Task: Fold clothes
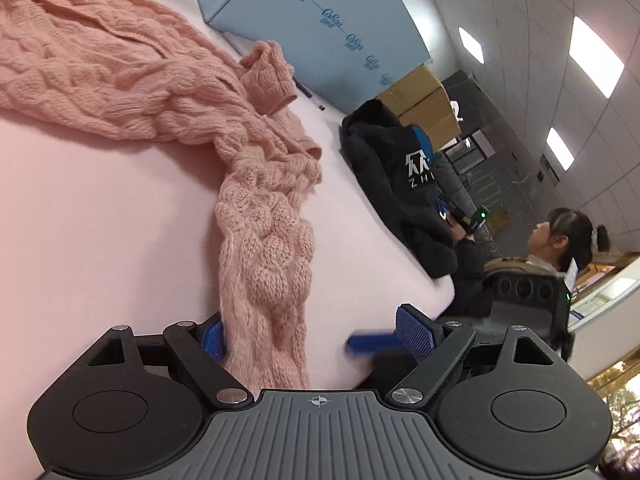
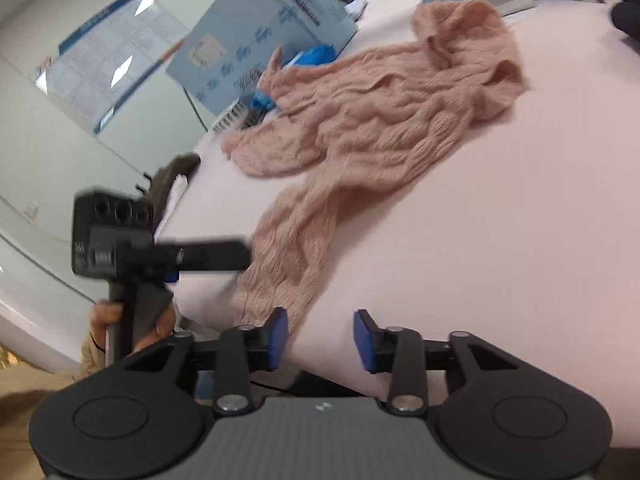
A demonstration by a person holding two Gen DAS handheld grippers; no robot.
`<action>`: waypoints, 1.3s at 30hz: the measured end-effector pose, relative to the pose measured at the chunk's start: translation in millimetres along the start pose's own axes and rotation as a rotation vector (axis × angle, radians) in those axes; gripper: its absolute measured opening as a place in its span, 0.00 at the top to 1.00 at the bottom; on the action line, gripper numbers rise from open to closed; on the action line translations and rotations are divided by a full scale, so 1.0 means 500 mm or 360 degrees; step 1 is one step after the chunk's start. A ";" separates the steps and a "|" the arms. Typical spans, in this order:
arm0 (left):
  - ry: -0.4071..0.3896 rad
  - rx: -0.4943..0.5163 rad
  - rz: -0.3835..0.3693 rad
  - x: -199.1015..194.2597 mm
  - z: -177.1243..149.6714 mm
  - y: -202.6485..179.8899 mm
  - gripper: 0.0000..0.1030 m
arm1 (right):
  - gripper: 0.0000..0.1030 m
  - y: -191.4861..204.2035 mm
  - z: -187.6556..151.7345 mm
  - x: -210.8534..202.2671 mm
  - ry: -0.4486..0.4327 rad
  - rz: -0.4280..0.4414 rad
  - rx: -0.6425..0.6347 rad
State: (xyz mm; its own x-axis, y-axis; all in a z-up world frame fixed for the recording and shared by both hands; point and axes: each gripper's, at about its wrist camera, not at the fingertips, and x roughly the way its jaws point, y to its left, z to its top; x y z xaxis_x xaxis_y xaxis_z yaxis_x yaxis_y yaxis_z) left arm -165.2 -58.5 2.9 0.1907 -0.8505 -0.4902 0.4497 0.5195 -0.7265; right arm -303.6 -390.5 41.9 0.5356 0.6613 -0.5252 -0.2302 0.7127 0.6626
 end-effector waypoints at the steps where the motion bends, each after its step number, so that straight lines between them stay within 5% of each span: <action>1: -0.0004 0.0014 0.0032 -0.013 0.002 0.001 0.16 | 0.40 -0.008 0.018 -0.018 -0.0095 -0.0055 0.0004; 5: -0.0085 0.0062 0.0161 -0.077 0.016 0.009 0.16 | 0.40 -0.044 0.088 -0.024 -0.0289 -0.0188 0.0010; 8: -0.0277 0.0143 0.0243 -0.119 0.054 -0.004 0.16 | 0.40 -0.089 0.156 0.002 -0.0431 -0.0418 -0.0016; 15: -0.0444 0.0349 0.0247 -0.026 0.195 -0.072 0.07 | 0.40 -0.171 0.262 0.115 -0.0493 -0.0715 -0.0101; 25: -0.0124 0.0275 0.0525 0.302 0.369 -0.072 0.07 | 0.41 -0.163 0.257 0.193 -0.0371 -0.0916 -0.0373; 29: -0.0039 0.0255 0.0595 0.357 0.386 -0.064 0.08 | 0.44 -0.157 0.257 0.207 -0.0355 -0.0909 -0.0481; 32: -0.0025 0.0287 0.0622 0.381 0.391 -0.064 0.09 | 0.56 -0.151 0.259 0.217 -0.0346 -0.0876 -0.0572; 35: -0.0050 0.0273 0.0512 0.384 0.389 -0.063 0.22 | 0.78 -0.144 0.262 0.222 -0.0328 -0.0821 -0.0617; 37: -0.0020 0.0283 0.0468 0.385 0.391 -0.063 0.56 | 0.83 -0.143 0.263 0.223 -0.0331 -0.0781 -0.0620; 39: 0.0028 0.0233 0.0394 0.387 0.399 -0.051 0.72 | 0.86 -0.151 0.266 0.219 -0.0345 -0.0723 -0.0576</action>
State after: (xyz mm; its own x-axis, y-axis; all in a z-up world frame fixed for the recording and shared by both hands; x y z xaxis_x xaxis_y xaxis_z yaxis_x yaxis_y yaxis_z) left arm 34.2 -252.7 22.3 0.2958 -0.6971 -0.6531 0.5128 0.6927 -0.5072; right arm -119.3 -403.0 5.5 0.7890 0.2378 -0.5666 -0.1810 0.9711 0.1556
